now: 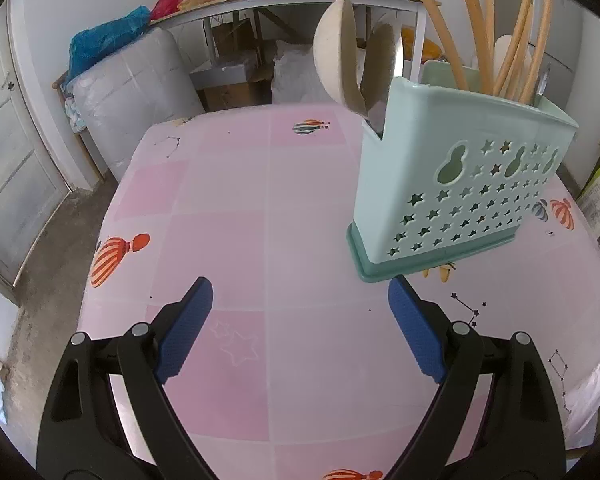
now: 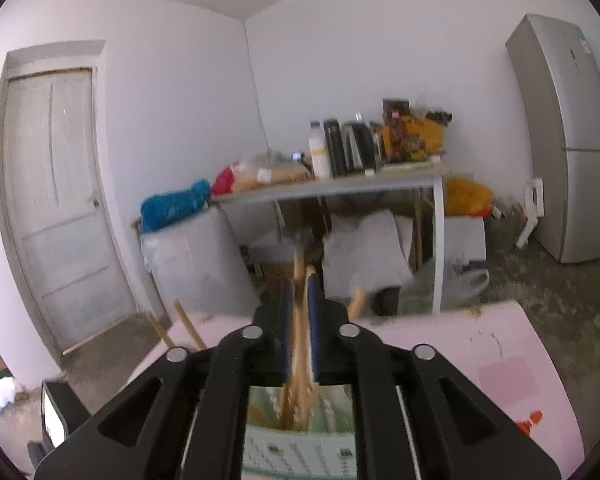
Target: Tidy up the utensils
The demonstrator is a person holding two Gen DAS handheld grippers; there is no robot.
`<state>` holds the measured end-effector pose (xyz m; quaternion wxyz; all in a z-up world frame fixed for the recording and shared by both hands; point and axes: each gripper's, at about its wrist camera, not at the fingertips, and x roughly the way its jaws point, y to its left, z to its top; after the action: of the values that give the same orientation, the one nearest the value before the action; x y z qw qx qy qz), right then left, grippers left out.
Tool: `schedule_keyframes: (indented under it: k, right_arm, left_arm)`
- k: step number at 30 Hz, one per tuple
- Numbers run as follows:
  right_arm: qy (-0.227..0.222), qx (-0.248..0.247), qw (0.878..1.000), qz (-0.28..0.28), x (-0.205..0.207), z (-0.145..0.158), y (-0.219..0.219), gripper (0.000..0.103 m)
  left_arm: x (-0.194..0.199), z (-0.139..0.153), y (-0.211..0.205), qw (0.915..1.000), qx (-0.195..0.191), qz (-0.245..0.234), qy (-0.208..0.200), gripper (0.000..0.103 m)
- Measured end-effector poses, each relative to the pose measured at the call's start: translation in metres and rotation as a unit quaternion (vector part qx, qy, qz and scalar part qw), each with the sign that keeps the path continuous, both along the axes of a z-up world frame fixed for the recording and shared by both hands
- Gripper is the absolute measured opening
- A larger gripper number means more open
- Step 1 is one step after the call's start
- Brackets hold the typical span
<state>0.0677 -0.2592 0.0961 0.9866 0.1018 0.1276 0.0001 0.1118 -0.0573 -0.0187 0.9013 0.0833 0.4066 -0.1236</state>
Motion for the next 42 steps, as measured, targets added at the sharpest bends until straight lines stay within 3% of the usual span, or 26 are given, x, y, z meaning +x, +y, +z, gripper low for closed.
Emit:
schedule_keyframes:
  k: [3,8,14,19,20,24,28,36,42]
  right_arm:
    - [0.005,0.003,1.000,-0.002,-0.015,-0.003,-0.006,0.046]
    - [0.006,0.040,0.999,-0.003,-0.042,-0.005,-0.025,0.054]
    - [0.057,0.153,0.987,0.014,-0.053,-0.036,-0.061,0.055]
    - [0.139,0.279,0.950,0.033,-0.031,-0.080,-0.086,0.055]
    - [0.144,0.317,0.937,0.038,-0.027,-0.090,-0.092,0.055]
    - [0.130,0.420,0.896,0.056,-0.015,-0.113,-0.103,0.055]
    - [0.129,0.460,0.876,0.061,-0.001,-0.125,-0.101,0.052]
    - [0.127,0.461,0.876,0.057,0.007,-0.128,-0.096,0.047]
    - [0.153,0.450,0.879,0.039,0.011,-0.132,-0.094,0.040]
  left_arm:
    - [-0.002,0.001,-0.002,1.0000,0.002,-0.001,-0.005,0.085]
    - [-0.004,0.005,-0.002,0.9999,0.000,-0.005,-0.017,0.086]
    - [-0.004,0.009,0.001,0.9995,-0.009,-0.012,-0.029,0.087]
    - [-0.011,0.016,0.005,0.9953,-0.051,-0.057,-0.059,0.089]
    - [-0.013,0.017,0.005,0.9937,-0.062,-0.068,-0.065,0.090]
    - [-0.013,0.023,0.003,0.9864,-0.094,-0.108,-0.080,0.091]
    - [-0.004,0.027,-0.005,0.9790,-0.116,-0.143,-0.088,0.091]
    - [0.024,0.028,-0.024,0.9654,-0.151,-0.203,-0.062,0.091]
    - [0.032,0.025,-0.036,0.9620,-0.153,-0.222,-0.045,0.091]
